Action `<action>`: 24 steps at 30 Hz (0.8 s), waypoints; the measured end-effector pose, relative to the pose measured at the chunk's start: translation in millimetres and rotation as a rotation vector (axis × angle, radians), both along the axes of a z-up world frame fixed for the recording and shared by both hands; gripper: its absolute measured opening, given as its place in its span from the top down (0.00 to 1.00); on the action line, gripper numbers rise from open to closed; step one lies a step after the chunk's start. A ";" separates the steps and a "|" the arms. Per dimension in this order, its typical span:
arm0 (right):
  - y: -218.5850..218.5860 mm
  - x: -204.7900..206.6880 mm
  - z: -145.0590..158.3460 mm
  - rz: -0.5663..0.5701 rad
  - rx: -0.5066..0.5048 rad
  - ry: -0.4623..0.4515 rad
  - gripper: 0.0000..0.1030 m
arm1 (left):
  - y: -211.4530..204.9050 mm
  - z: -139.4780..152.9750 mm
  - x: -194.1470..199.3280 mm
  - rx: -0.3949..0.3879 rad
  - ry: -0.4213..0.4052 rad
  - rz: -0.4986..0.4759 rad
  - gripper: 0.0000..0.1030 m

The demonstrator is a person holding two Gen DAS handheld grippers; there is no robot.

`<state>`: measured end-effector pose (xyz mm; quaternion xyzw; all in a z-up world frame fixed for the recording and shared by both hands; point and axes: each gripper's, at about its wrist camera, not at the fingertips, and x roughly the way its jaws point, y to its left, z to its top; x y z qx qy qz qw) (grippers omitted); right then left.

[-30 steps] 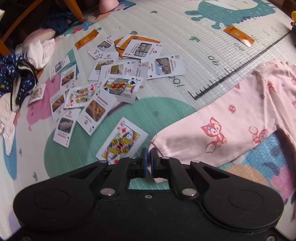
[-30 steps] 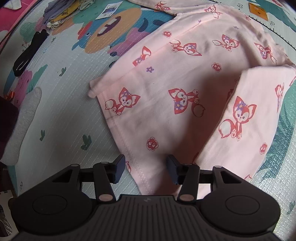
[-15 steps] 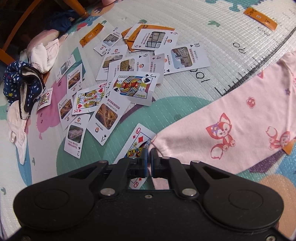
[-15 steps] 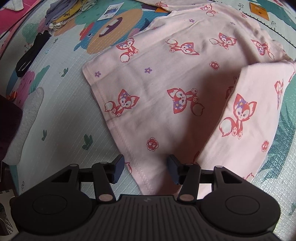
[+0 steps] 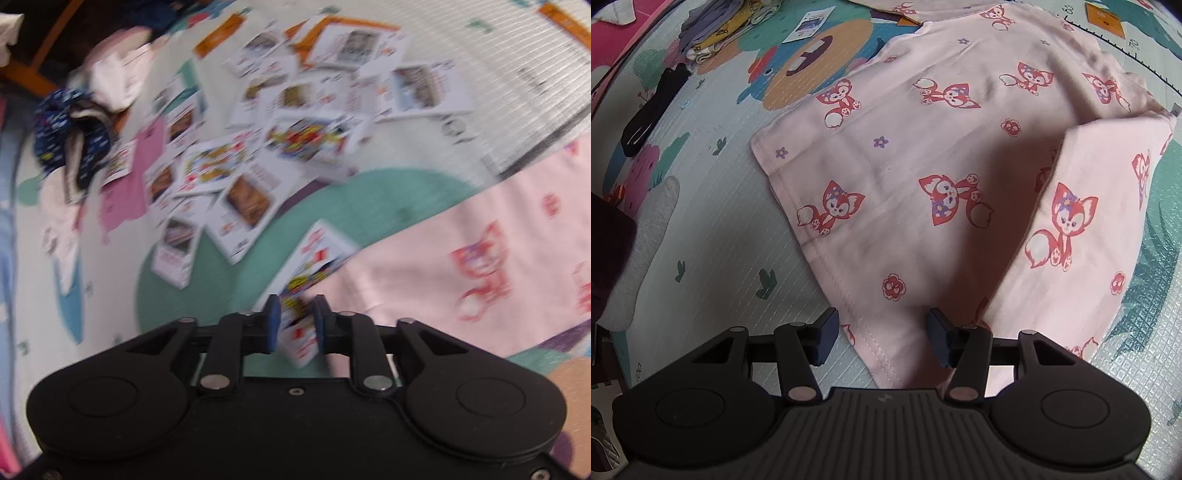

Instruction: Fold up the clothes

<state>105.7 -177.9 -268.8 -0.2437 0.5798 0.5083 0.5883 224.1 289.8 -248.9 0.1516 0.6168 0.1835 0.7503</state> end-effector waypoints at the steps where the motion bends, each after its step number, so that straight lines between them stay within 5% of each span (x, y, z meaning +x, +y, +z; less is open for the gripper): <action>1: -0.6 -0.3 0.2 -0.001 -0.003 0.001 0.48 | 1.0 1.6 -2.9 0.013 -0.010 0.004 0.80; 3: -2.7 0.5 1.1 -0.009 -0.004 0.009 0.48 | -0.4 7.4 -9.4 0.026 -0.058 -0.005 0.80; 8: -16.4 8.1 12.8 -0.069 0.026 0.023 0.48 | -27.0 19.3 -25.4 -0.082 -0.217 -0.101 0.80; 13: -38.4 25.6 38.6 -0.160 0.136 0.048 0.48 | -51.0 -6.5 -31.4 -0.147 -0.123 -0.158 0.79; 17: -61.3 50.9 50.6 -0.264 0.201 0.036 0.48 | -48.8 -1.5 -25.3 -0.134 -0.128 -0.149 0.78; 24: -113.7 86.9 11.6 -0.640 0.109 0.097 0.51 | -61.1 5.1 -39.5 -0.166 -0.196 -0.172 0.74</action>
